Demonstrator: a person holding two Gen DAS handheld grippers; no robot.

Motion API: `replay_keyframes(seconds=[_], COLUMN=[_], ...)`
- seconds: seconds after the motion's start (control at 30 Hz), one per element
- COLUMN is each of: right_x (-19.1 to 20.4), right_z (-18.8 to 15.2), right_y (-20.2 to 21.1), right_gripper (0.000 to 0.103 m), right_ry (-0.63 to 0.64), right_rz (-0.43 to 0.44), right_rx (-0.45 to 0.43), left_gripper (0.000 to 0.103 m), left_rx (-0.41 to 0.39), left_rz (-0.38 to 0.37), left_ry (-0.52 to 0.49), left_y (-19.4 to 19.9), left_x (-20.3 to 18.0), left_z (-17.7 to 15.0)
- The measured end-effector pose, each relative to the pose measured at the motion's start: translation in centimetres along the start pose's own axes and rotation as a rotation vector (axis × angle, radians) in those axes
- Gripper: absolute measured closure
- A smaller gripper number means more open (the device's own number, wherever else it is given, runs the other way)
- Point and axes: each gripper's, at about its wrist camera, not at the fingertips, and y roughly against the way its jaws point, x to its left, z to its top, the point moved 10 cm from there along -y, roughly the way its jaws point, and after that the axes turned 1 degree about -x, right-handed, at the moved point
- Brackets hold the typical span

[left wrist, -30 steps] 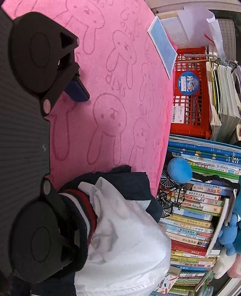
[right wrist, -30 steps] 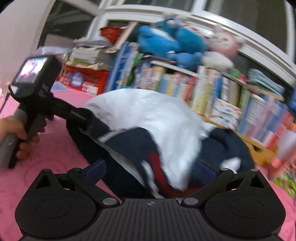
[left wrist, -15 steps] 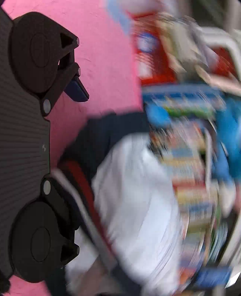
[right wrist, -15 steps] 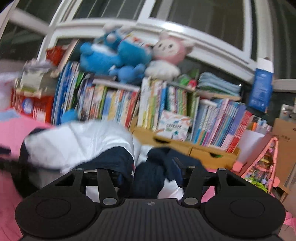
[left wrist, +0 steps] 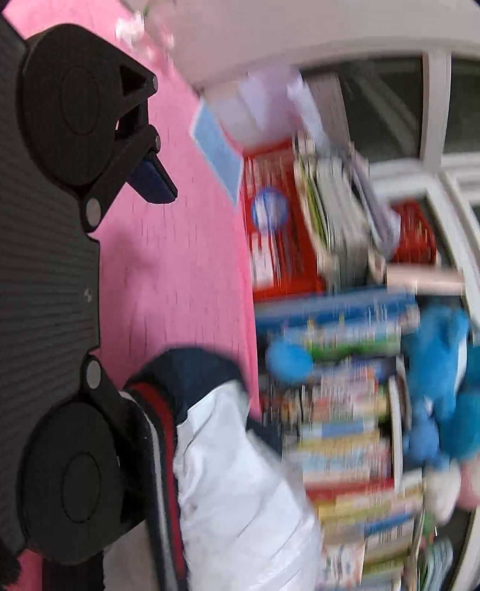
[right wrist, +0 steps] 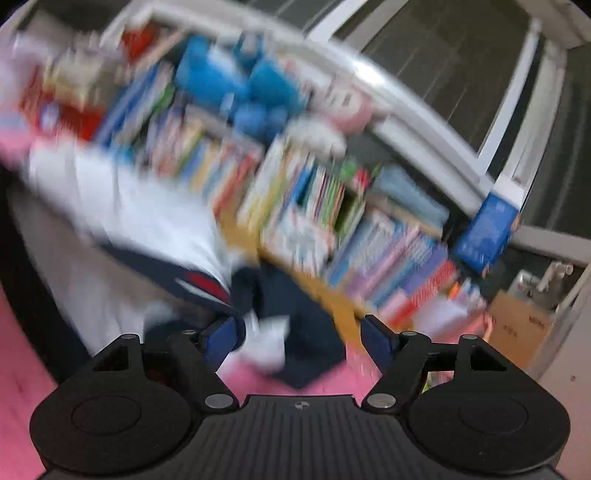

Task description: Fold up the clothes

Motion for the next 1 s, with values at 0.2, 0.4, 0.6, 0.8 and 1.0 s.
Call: replay_keyframes(seconds=[0.2, 0.4, 0.6, 0.8, 1.0], right_x=[-4.0, 5.9, 14.0, 8.3, 0.9], right_z=[-2.8, 1.2, 3.3, 1.8, 0.1], right_y=[-0.2, 6.6, 2.8, -0.9, 2.1], right_gripper=[0.045, 0.028, 0.089, 0.071, 0.051], right_ry=[-0.197, -0.151, 0.003, 0.040, 0.064], right_rz=[-0.015, 0.438, 0.442, 0.190, 0.079], right_rx=[0.068, -0.125, -0.060, -0.059, -0.127], left_gripper=[0.000, 0.000, 0.000, 0.000, 0.000], left_rx=[0.034, -0.004, -0.006, -0.019, -0.149], left_rz=[0.003, 0.064, 0.064, 0.062, 0.025], left_ry=[0.143, -0.002, -0.028, -0.080, -0.239], left_y=[0.8, 1.8, 1.2, 0.6, 5.0], left_x=[4.9, 2.5, 2.8, 2.9, -0.6], left_z=[1.9, 3.6, 4.3, 2.2, 2.5])
